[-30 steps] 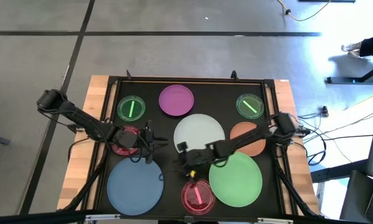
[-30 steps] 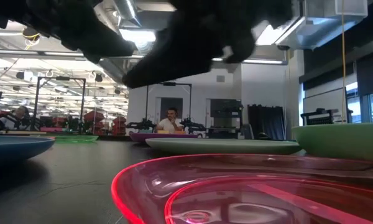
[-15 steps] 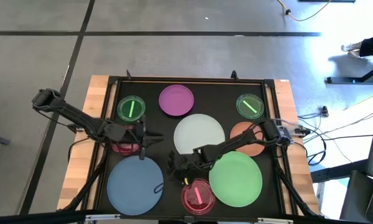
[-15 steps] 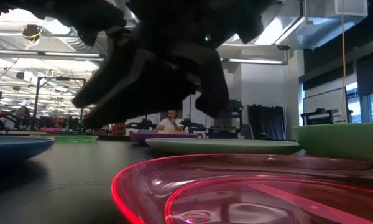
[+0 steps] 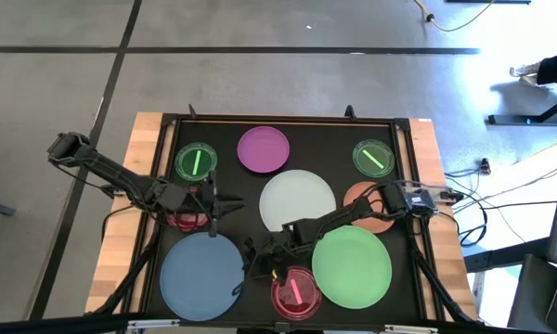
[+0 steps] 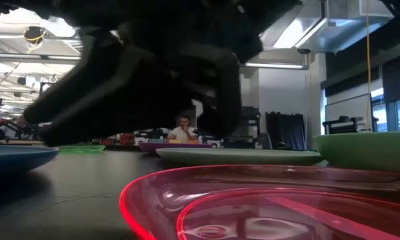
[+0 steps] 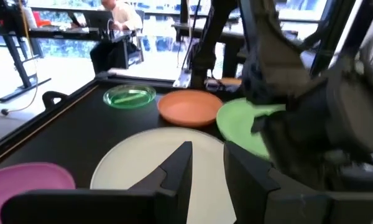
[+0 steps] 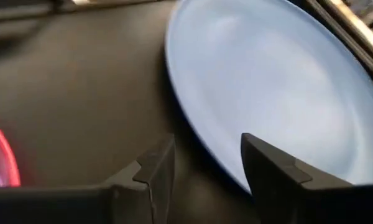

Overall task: Stack plastic plates
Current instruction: Stack the big blue plate on the big white plate, then stack the big green plate on the big blue plate, then stack the small pink plate on the big green plate

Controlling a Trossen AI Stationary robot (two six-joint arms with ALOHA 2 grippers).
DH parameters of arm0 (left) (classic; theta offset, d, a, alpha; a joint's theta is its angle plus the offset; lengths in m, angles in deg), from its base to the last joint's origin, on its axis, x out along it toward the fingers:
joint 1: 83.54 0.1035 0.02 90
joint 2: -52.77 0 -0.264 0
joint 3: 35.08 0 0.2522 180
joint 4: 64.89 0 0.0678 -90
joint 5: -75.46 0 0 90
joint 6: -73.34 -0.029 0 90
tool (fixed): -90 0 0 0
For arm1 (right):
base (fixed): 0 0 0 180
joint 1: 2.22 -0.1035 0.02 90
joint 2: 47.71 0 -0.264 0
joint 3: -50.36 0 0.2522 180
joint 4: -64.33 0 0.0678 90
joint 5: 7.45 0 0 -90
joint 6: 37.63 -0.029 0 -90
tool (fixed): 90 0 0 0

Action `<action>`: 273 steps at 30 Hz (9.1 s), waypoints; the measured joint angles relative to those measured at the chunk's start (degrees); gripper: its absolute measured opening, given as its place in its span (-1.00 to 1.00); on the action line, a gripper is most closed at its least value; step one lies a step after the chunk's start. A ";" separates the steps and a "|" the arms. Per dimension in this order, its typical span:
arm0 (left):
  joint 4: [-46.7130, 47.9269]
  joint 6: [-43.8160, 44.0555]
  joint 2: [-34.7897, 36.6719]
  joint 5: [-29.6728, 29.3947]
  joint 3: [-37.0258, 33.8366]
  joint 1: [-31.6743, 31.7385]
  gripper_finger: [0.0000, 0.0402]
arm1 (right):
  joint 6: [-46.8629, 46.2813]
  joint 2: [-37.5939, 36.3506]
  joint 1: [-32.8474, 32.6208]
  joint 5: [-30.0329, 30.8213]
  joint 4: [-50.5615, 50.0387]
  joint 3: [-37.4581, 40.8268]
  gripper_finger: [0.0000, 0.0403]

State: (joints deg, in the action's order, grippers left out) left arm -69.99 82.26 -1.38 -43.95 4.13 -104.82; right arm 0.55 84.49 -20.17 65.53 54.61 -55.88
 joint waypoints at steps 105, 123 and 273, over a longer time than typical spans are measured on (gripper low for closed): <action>-19.18 -6.50 0.50 -5.87 0.02 -0.22 -0.58 | -41.03 -37.39 -3.22 31.43 -11.52 43.56 -0.94; -18.96 -6.55 0.48 -5.90 0.02 -0.22 -0.58 | -46.07 -50.48 -4.89 26.50 -37.35 35.58 -0.36; -15.70 -8.90 -18.19 5.13 0.06 19.43 -0.58 | -33.19 -55.40 1.20 36.08 20.71 61.52 -0.36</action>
State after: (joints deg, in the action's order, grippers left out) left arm -85.70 73.36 -19.57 -38.83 4.20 -85.39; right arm -32.64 29.09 -18.97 101.60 75.32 5.64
